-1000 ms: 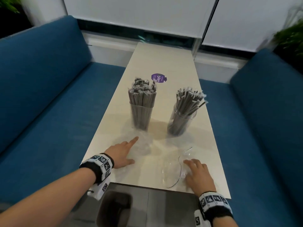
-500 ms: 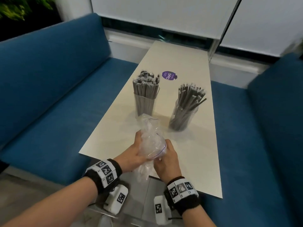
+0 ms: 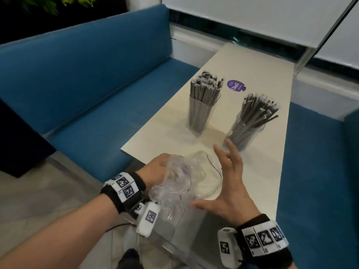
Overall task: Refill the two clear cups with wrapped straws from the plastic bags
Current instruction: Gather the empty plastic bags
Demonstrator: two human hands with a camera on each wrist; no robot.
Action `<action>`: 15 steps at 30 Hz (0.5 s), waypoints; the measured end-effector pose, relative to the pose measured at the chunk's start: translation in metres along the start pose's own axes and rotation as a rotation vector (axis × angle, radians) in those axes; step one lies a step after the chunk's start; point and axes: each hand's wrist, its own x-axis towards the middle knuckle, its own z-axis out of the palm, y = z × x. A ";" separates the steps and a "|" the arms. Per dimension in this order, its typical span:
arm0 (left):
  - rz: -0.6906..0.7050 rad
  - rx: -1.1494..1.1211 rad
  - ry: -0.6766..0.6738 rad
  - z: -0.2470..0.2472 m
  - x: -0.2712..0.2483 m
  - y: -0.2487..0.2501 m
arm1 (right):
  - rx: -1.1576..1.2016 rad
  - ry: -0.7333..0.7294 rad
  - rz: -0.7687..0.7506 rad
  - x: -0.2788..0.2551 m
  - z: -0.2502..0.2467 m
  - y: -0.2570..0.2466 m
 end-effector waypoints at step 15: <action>0.108 -0.463 0.312 -0.016 -0.074 -0.081 | 0.220 0.127 0.185 0.061 0.146 -0.032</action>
